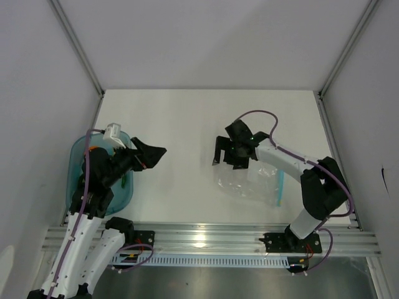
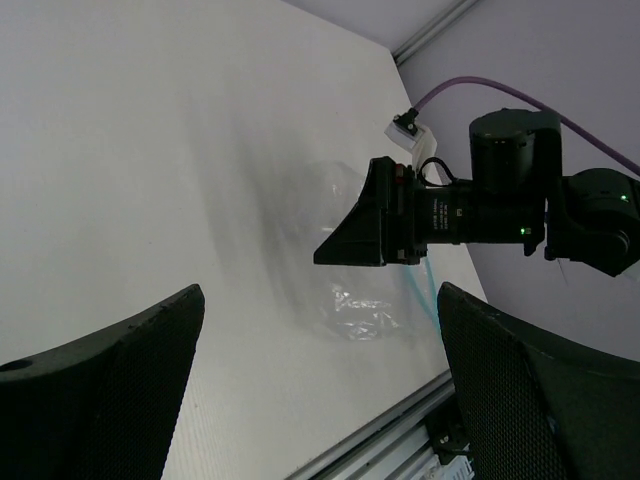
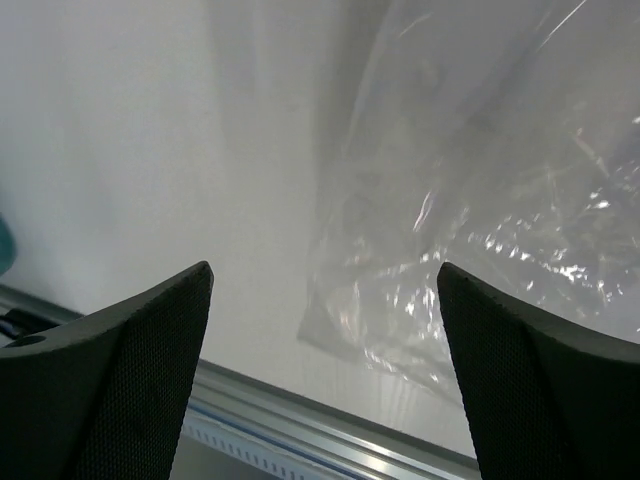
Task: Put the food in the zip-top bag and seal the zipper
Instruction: Move the zipper food storage bag to the center of the board.
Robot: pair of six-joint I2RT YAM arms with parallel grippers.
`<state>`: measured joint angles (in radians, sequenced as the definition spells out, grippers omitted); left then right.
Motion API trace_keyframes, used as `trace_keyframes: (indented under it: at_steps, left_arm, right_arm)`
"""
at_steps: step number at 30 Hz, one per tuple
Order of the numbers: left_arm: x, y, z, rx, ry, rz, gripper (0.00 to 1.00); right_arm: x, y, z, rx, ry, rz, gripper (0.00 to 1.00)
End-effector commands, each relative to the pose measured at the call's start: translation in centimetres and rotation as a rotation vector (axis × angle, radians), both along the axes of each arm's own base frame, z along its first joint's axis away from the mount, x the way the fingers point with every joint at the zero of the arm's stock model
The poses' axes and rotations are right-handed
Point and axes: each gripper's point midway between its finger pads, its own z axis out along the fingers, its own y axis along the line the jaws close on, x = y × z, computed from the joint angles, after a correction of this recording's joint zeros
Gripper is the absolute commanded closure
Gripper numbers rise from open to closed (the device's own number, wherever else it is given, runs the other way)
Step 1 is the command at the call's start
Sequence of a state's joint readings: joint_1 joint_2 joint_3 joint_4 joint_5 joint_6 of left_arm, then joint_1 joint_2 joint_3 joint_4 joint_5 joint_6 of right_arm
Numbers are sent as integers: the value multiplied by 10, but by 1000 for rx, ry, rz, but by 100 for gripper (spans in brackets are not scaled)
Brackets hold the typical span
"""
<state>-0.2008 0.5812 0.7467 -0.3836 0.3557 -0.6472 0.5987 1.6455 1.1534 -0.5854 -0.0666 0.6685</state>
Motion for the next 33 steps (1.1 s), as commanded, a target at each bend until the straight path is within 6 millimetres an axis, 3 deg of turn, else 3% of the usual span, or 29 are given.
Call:
trace_keyframes:
  at_steps: [1,4,6,7,8,10,11,12,13,15,16,19,22,27,33]
  left_arm:
    - [-7,-4,21,-21,-42,-32,1]
    - [-6,-7,16,-23,-30,-48,0]
    - [-4,-9,11,-21,-17,-56,1]
    - [-2,-11,5,-19,-4,-65,0]
    - [-2,-11,5,-19,-4,-65,0]
    - [-3,-15,4,-22,-4,-94,0]
    - [-1,-17,4,-23,-6,-104,1]
    - [-1,-20,4,-22,-5,-118,1]
    - [-1,-22,4,-19,-5,-128,1]
    - [0,-30,2,-5,0,-158,2]
    - [0,-33,4,4,-7,-166,3]
    - [-2,-49,4,31,-1,-221,4]
    - [-9,-67,5,72,1,-286,6]
    - [-24,-100,13,122,-16,-375,10]
    - [-39,-135,6,145,-18,-471,14]
  right_arm:
    - [13,34,53,105,-149,102,5]
    - [15,11,72,72,-202,63,5]
    - [16,-15,72,27,-210,18,4]
    - [11,-48,76,12,-211,-50,5]
    - [8,-50,86,23,-232,-53,5]
    - [7,-83,86,12,-231,-142,5]
    - [-3,-101,73,-9,-190,-182,5]
    - [-4,-127,79,4,-207,-261,6]
    - [-16,-139,62,0,-165,-290,7]
    - [-26,-151,60,62,-166,-314,8]
    - [-31,-165,46,66,-138,-356,9]
    - [-42,-174,31,96,-98,-382,10]
    - [-46,-170,20,142,-77,-370,12]
    - [-45,-170,4,231,-55,-400,15]
    - [-31,-166,-9,289,-86,-384,20]
